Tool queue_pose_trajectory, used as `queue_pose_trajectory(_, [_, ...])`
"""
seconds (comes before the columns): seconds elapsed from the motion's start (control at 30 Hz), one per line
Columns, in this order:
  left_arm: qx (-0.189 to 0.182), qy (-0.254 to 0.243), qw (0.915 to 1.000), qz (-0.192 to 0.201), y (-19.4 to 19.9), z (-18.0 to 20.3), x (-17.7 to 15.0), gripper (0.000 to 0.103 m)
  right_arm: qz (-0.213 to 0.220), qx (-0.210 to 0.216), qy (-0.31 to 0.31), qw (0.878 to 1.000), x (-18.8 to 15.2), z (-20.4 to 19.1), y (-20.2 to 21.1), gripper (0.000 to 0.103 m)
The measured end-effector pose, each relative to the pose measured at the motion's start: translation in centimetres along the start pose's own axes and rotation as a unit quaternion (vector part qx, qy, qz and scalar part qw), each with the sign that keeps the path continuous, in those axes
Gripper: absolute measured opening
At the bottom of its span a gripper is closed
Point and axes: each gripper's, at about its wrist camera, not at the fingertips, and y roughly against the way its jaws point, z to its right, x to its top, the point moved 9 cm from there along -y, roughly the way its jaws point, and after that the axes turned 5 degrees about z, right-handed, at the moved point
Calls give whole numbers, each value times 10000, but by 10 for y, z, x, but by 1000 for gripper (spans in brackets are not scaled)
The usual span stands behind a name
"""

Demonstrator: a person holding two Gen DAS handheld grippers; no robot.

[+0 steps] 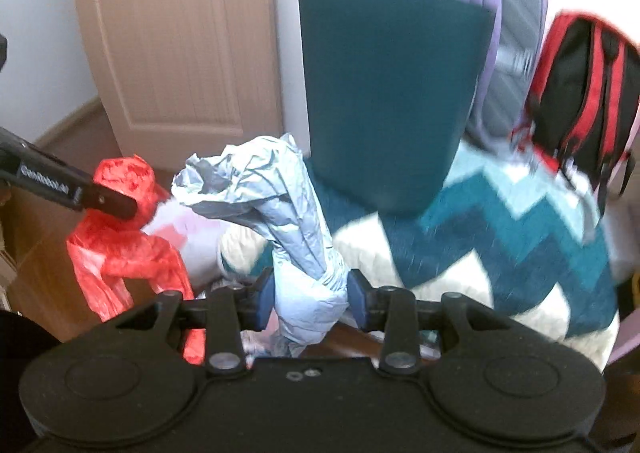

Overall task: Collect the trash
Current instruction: 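Lift the red bag and grey paper with both tools up over the teal wastebasket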

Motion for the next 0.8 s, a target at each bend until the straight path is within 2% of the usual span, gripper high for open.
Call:
queue_pose_trajectory(0.2, [74, -172, 9971, 739, 54, 27, 38, 57, 714, -81, 166, 9973, 56, 5, 46, 37])
queue_pose_trajectory(0.4, [78, -238, 9909, 1321, 87, 50, 79, 57, 1228, -161, 36, 9923, 106, 30, 69, 37])
queue_pose_trajectory(0.6, [106, -256, 9830, 1813, 112, 70, 132, 57, 1672, -375, 20, 9852, 157, 46, 75, 37])
queue_pose_trajectory(0.8, [119, -294, 9736, 2261, 128, 89, 191, 57, 1915, -600, 28, 9797, 206, 58, 70, 37])
